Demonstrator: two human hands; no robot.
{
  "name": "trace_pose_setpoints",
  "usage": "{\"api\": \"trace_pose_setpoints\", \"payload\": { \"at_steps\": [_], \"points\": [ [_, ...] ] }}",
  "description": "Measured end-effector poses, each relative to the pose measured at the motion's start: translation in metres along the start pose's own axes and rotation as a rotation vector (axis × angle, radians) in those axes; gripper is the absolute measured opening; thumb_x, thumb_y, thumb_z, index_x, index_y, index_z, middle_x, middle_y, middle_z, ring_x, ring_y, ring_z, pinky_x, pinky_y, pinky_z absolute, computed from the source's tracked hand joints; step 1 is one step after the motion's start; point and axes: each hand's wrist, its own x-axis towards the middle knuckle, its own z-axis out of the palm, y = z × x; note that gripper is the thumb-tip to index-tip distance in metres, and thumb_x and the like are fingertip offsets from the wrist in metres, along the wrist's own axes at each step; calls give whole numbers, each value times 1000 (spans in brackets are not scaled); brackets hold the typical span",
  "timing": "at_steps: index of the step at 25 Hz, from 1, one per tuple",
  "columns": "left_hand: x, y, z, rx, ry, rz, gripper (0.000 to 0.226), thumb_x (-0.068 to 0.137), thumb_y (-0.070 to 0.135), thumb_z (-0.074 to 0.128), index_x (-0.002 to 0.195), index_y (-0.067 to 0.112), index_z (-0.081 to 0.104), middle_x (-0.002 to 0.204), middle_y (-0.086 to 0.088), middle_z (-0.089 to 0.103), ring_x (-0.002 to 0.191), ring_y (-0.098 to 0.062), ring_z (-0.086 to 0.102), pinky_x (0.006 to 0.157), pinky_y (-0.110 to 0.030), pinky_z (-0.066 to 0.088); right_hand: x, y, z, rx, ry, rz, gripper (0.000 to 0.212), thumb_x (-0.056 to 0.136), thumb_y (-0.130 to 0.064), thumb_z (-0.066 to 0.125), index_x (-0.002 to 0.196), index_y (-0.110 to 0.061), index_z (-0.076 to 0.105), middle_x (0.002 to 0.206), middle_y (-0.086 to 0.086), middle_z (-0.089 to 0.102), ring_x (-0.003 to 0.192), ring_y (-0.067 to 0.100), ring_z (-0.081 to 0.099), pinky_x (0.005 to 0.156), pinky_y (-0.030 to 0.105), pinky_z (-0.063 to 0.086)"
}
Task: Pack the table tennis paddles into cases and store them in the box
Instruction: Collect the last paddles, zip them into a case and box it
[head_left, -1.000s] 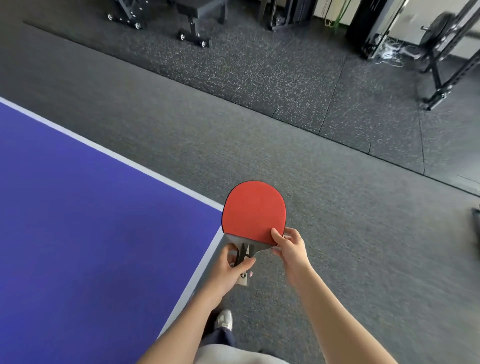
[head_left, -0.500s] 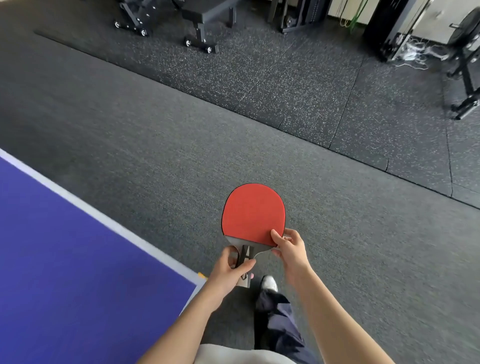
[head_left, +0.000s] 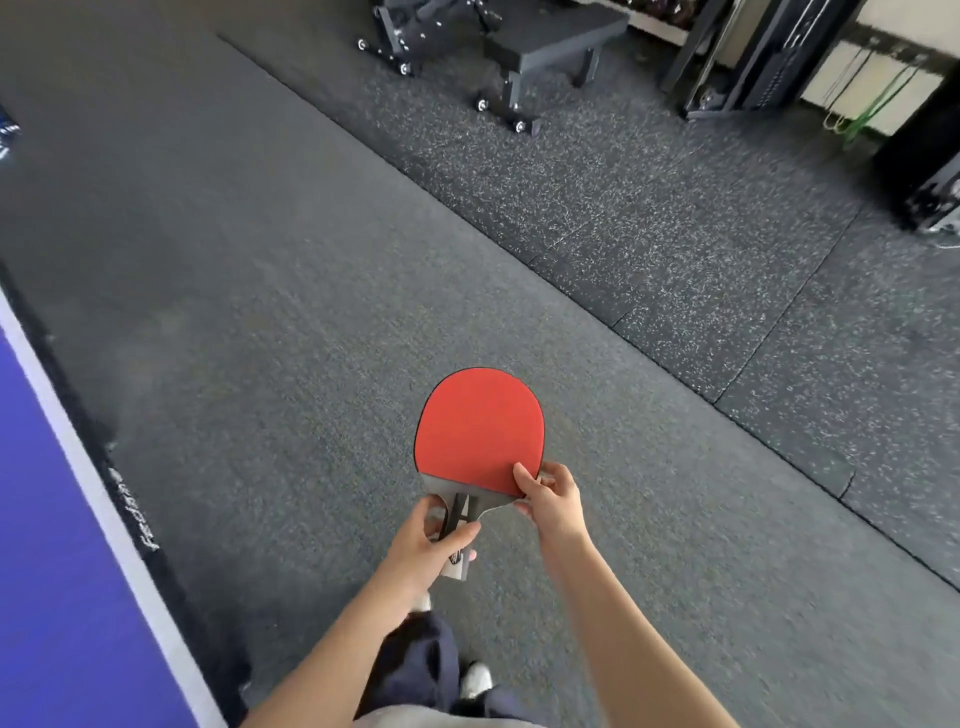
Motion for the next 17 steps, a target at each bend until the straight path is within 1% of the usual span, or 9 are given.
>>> {"api": "trace_pose_setpoints", "payload": {
  "at_steps": [3,4,6,7,9,13,16,17],
  "points": [
    [41,24,-15,-63,89,0,32,86,12,69,112,8,51,97,-9,66,69,-7,71,57,-14,50,49,-27,37,-64,-89,5,22,88,-16,66,106,-13,53,89,6,51,82,17,56,70,28,50],
    [57,33,-23,-80,114,7,33,86,11,69,113,7,50,96,-9,66,67,-6,71,56,-14,51,67,-37,52,-80,-118,4,22,88,-16,66,106,-14,53,91,7,52,83,18,57,72,29,50],
    [94,55,-43,-131,158,13,35,86,11,69,114,8,49,94,-9,68,71,-15,72,59,-21,55,105,-58,85,-118,-158,-11,27,88,-17,66,110,-11,53,95,9,56,85,18,59,72,30,51],
    [113,69,-55,-155,175,15,35,86,12,70,114,9,49,93,-9,68,73,-19,72,60,-24,56,126,-70,104,-144,-174,-18,31,88,-17,66,114,-9,53,97,10,57,85,18,60,69,28,51],
    [143,97,-77,-168,200,30,33,86,11,70,112,9,50,94,-10,68,73,-23,71,60,-23,55,156,-93,136,-174,-197,-16,35,88,-17,66,119,-7,52,98,11,56,82,18,60,64,25,50],
    [199,155,-125,-174,278,92,29,87,14,69,108,8,49,96,-10,66,79,-25,68,59,-18,51,212,-145,214,-193,-265,-23,33,88,-16,66,117,-6,53,91,6,56,74,14,58,61,23,47],
    [232,188,-157,-197,334,118,32,88,23,69,108,8,49,94,-7,67,82,-23,71,65,-19,51,247,-180,267,-226,-344,-28,31,88,-17,66,115,-9,53,94,7,56,78,17,58,62,23,49],
    [241,198,-165,-211,354,130,32,88,24,69,107,9,49,92,-5,67,82,-22,71,64,-17,50,258,-189,283,-236,-368,-33,30,88,-17,66,113,-10,52,96,7,57,79,17,59,63,23,49]
  ]
}}
